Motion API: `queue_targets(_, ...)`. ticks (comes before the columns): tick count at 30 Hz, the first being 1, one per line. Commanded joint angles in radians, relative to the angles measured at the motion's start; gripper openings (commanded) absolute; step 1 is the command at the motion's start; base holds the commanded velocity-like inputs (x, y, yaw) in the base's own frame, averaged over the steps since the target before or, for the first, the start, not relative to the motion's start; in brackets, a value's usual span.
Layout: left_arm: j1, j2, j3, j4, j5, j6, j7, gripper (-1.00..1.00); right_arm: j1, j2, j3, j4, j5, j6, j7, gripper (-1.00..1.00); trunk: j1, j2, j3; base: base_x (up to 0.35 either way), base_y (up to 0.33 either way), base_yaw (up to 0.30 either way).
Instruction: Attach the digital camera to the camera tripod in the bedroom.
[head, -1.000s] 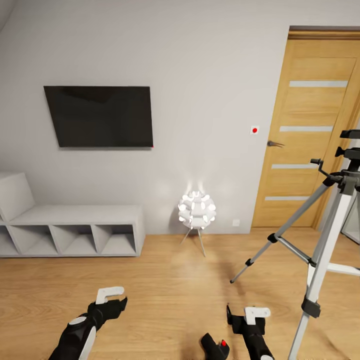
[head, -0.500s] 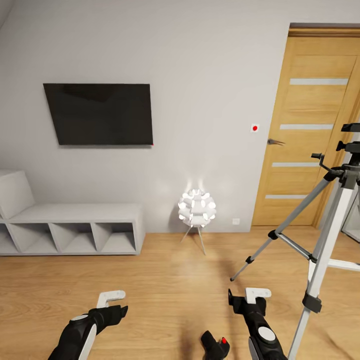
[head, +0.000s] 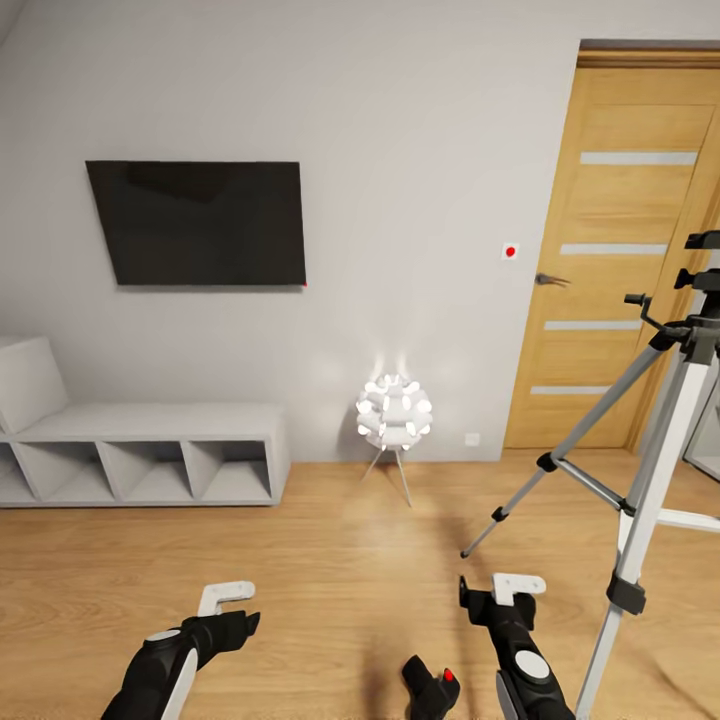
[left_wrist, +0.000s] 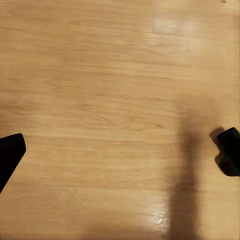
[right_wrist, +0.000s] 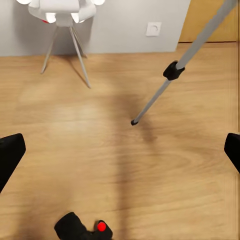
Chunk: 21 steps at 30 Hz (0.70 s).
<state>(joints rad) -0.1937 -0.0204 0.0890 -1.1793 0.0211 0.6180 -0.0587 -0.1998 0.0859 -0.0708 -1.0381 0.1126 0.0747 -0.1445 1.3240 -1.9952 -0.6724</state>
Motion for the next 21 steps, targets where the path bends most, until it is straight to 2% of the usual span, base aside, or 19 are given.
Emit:
queue_targets(1,-0.001,-0.002,0.003,-0.001,0.002,0.006,-0.005,1.00,-0.002,0.001,-0.001,-0.002,0.010,0.008,-0.010,1.00,0.004,-0.008,-0.004,0.000,0.000,0.000)
queue_targets(4,0.000,-0.002,0.002,-0.002,0.002,0.006,-0.004,1.00,-0.006,0.001,-0.001,-0.002,0.010,0.018,-0.024,1.00,0.015,-0.029,-0.014,0.000,0.000,0.000)
queue_targets(5,-0.001,-0.003,0.002,-0.002,0.002,0.006,-0.004,1.00,-0.012,0.001,-0.001,-0.002,0.010,0.082,-0.026,1.00,0.019,-0.036,-0.017,0.000,0.000,0.000)
queue_targets(6,-0.001,-0.003,0.002,-0.002,0.002,0.006,-0.004,1.00,-0.019,0.001,-0.001,-0.002,0.010,0.113,-0.026,1.00,0.023,-0.043,-0.020,0.000,0.000,0.000)
queue_targets(10,-0.001,-0.003,-0.008,0.001,0.002,0.006,-0.004,1.00,-0.047,0.000,-0.001,-0.001,0.009,0.179,-0.025,1.00,0.038,-0.071,-0.033,0.000,0.000,0.000)
queue_targets(21,-0.001,-0.003,-0.012,0.002,0.002,0.006,-0.004,1.00,-0.052,0.001,0.000,-0.002,0.009,0.184,-0.021,1.00,0.080,-0.148,-0.067,0.000,0.000,0.000)
